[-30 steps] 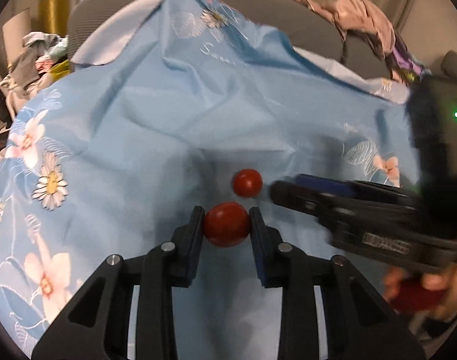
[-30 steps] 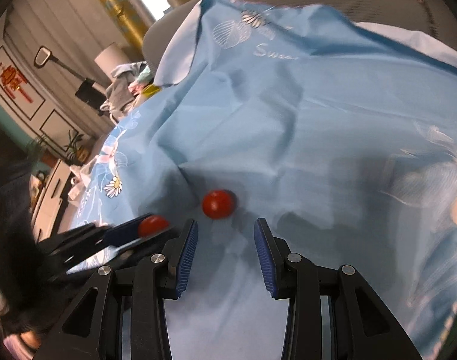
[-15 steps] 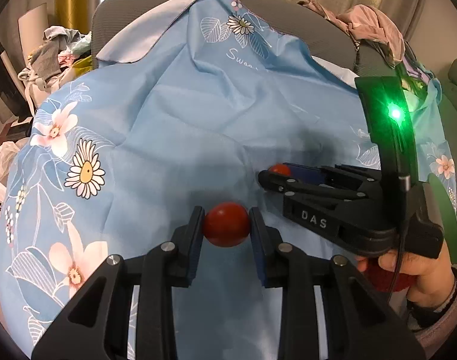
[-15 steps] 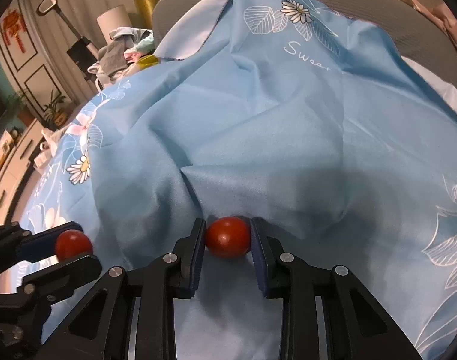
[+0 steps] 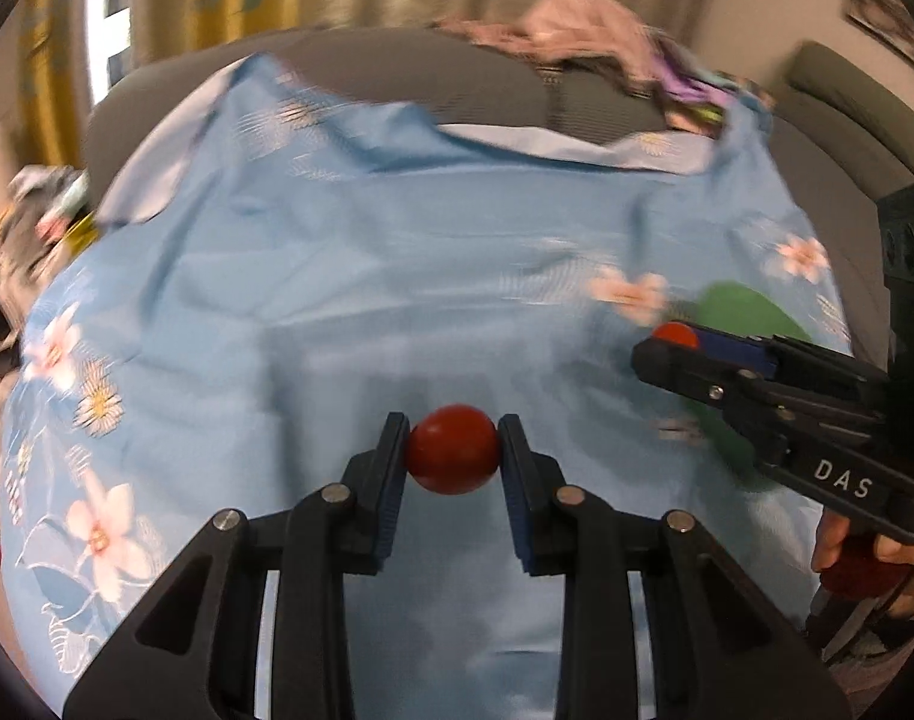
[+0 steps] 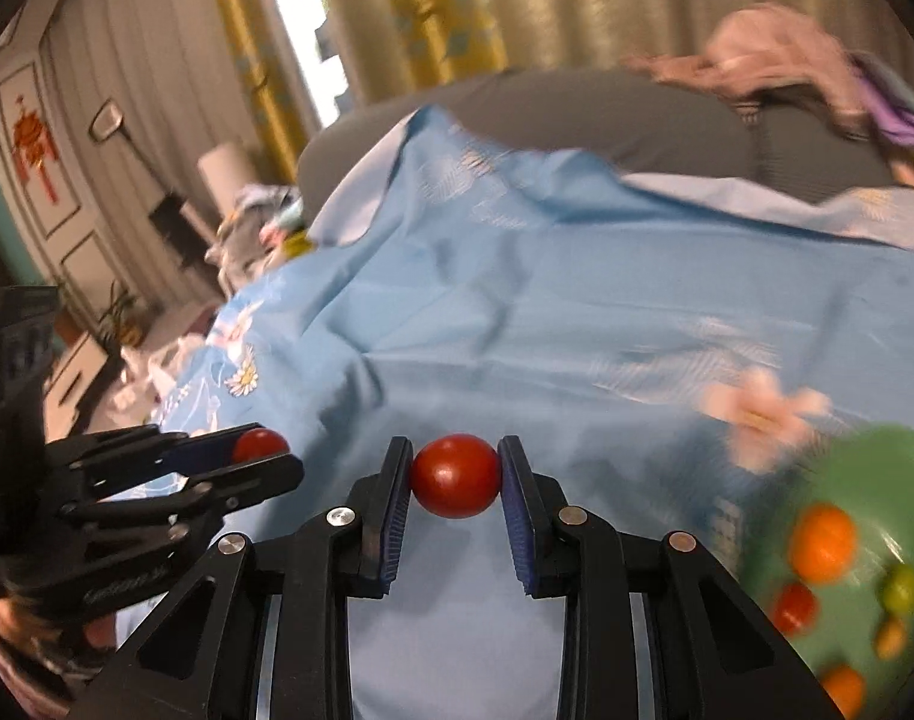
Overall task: Organize fruits
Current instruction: 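Carry both cherry tomatoes over the green bowl with both tools, then lower the tomatoes into the bowl and open both tools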
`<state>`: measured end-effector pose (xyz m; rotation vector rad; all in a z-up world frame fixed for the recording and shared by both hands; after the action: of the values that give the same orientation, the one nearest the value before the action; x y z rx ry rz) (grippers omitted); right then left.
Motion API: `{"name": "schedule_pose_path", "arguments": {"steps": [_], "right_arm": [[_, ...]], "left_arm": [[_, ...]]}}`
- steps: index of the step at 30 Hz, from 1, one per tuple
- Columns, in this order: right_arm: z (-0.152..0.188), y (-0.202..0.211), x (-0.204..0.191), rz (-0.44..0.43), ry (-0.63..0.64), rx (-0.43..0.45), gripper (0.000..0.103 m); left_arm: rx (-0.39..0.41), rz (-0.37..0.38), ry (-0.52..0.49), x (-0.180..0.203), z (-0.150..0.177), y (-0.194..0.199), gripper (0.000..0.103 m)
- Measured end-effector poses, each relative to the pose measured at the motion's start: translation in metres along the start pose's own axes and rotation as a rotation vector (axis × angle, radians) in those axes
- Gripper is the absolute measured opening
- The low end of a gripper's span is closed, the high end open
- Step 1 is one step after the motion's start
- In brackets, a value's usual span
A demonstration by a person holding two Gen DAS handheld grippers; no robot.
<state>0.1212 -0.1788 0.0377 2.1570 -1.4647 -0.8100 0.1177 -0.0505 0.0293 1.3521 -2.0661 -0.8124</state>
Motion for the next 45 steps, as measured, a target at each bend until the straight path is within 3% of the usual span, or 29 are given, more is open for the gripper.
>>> {"name": "schedule_pose_path", "arguments": {"steps": [5,9,16,19,21,26,29,32,35,45], "right_arm": [[0.022,0.05,0.044,0.12,-0.064,0.033,0.031],[0.041,0.068,0.075,0.211,-0.115,0.011,0.031],[0.059,0.073,0.121,0.314,-0.184,-0.074,0.031],[0.059,0.082,0.128,0.352,-0.186,-0.085,0.031],[0.057,0.09,0.128,0.373,-0.182,-0.082,0.032],[0.046,0.112,0.124,0.397,-0.17,-0.091,0.036],[0.037,0.125,0.119,0.382,-0.184,-0.089,0.037],[0.029,0.136,0.114,0.377,-0.205,-0.1,0.045],[0.023,0.146,0.11,0.344,-0.211,-0.109,0.046],[0.015,0.171,0.105,0.348,-0.197,-0.086,0.046]], "left_arm": [[-0.006,0.096,-0.096,0.071,-0.008,-0.009,0.03],[-0.043,0.166,-0.165,0.125,-0.014,-0.029,0.03],[-0.131,0.17,-0.255,0.181,-0.019,-0.072,0.032],[-0.128,0.126,-0.279,0.188,-0.024,-0.071,0.056],[-0.12,0.114,-0.278,0.186,-0.029,-0.064,0.078],[-0.091,0.065,-0.294,0.183,-0.041,-0.035,0.099],[-0.074,0.033,-0.298,0.184,-0.048,-0.021,0.102],[-0.061,0.0,-0.266,0.182,-0.058,-0.004,0.102],[-0.061,0.028,-0.246,0.183,-0.067,0.009,0.102],[-0.01,-0.036,-0.268,0.194,-0.082,0.03,0.102]]}}
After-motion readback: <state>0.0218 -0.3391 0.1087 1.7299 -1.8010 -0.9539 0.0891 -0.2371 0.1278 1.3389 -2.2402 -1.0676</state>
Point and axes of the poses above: each gripper's, at about its wrist camera, not at the fingertips, and y roughly against the way its jaws point, x to its right, z to its underside, the point moved 1 cm from there along -y, roughly the way its jaws point, and after that the axes turned 2 degrees about -y, right-handed, at the moved point
